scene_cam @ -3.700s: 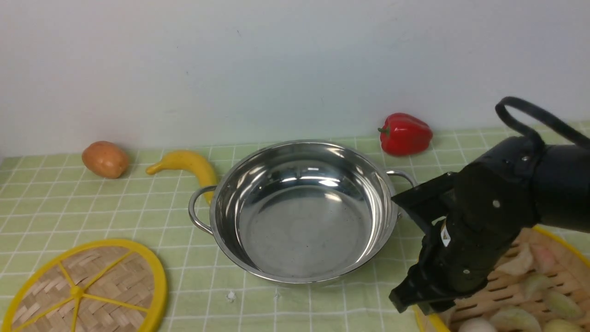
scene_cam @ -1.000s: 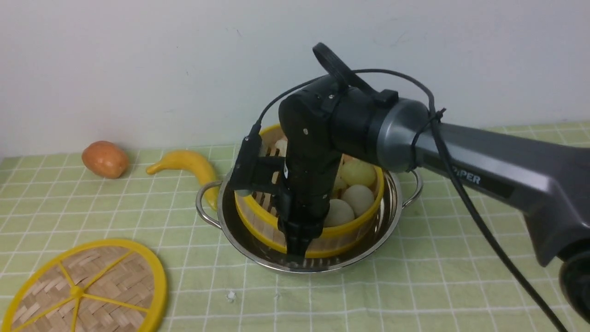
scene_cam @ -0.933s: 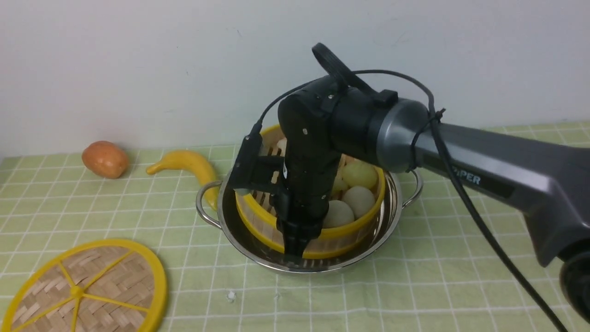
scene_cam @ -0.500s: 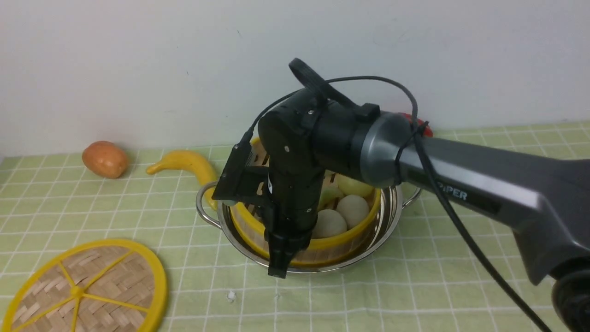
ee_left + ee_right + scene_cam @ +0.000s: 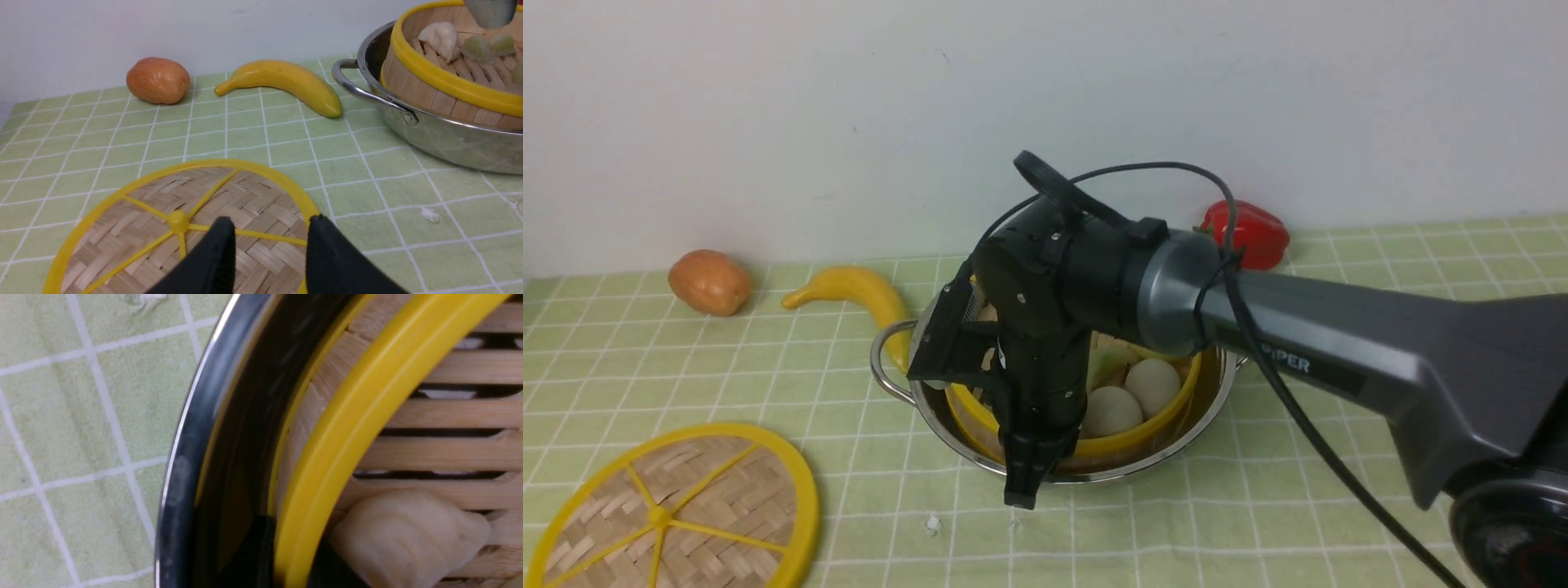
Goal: Place the steamer in the pot on the green tablecloth, and put the lid on the steamer.
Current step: 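Place the bamboo steamer basket of food into the steel pot with the right gripper, then grasp the bamboo steamer lid lying on the table by its centre knob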
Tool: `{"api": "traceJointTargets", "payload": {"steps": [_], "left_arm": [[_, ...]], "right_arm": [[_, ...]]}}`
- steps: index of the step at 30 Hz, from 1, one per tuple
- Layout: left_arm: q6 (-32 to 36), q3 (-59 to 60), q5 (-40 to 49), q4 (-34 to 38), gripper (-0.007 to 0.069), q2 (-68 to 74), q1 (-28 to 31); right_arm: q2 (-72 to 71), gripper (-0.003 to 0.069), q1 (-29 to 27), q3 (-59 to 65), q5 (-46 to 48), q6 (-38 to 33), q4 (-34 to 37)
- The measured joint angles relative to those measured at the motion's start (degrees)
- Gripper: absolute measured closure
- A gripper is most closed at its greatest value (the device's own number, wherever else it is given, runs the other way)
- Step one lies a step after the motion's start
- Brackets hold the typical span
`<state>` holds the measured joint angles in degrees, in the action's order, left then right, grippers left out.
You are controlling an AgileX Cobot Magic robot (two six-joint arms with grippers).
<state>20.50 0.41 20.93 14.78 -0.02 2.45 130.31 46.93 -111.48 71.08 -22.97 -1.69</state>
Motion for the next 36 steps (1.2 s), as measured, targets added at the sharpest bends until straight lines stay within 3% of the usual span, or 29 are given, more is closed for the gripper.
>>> {"api": "traceJointTargets", "payload": {"steps": [6, 10, 11, 12, 13, 15, 21, 25, 26, 30, 32, 36], "left_arm": [[0.0, 0.0, 0.0, 0.0, 0.0384, 0.0, 0.0], [0.0, 0.0, 0.0, 0.0, 0.0384, 0.0, 0.0], [0.0, 0.0, 0.0, 0.0, 0.0384, 0.0, 0.0], [0.0, 0.0, 0.0, 0.0, 0.0384, 0.0, 0.0], [0.0, 0.0, 0.0, 0.0, 0.0384, 0.0, 0.0], [0.0, 0.0, 0.0, 0.0, 0.0384, 0.0, 0.0], [0.0, 0.0, 0.0, 0.0, 0.0384, 0.0, 0.0], [0.0, 0.0, 0.0, 0.0, 0.0384, 0.0, 0.0], [0.0, 0.0, 0.0, 0.0, 0.0384, 0.0, 0.0], [0.0, 0.0, 0.0, 0.0, 0.0384, 0.0, 0.0], [0.0, 0.0, 0.0, 0.0, 0.0384, 0.0, 0.0], [0.0, 0.0, 0.0, 0.0, 0.0384, 0.0, 0.0]], "right_arm": [[0.04, 0.0553, 0.0, 0.0, -0.12, 0.0, -0.58], [-0.07, 0.0362, 0.0, -0.06, -0.25, 0.02, -1.42], [-0.15, 0.0353, 0.0, -0.06, -0.25, 0.02, -1.42], [-0.55, 0.0287, 0.0, -0.06, -0.33, 0.02, -1.46], [-0.64, 0.0279, 0.0, -0.06, -0.38, 0.02, -1.51], [-2.65, 0.0193, 0.0, -0.06, -0.45, 0.09, -2.26], [-8.63, 0.0139, 0.0, -0.18, -0.53, 1.79, -3.1], [-12.63, 0.0201, 0.0, -0.18, -0.48, 4.91, -1.18], [-13.94, 0.0249, 0.0, -0.18, -0.48, 6.21, -0.55], [-20.84, 0.0566, 0.0, -0.18, -0.36, 11.92, 0.17], [-24.95, 0.0658, 0.0, -0.18, -0.44, 14.94, -0.66], [-31.1, 0.0675, 0.0, -0.29, -0.44, 19.41, -1.17]]}}
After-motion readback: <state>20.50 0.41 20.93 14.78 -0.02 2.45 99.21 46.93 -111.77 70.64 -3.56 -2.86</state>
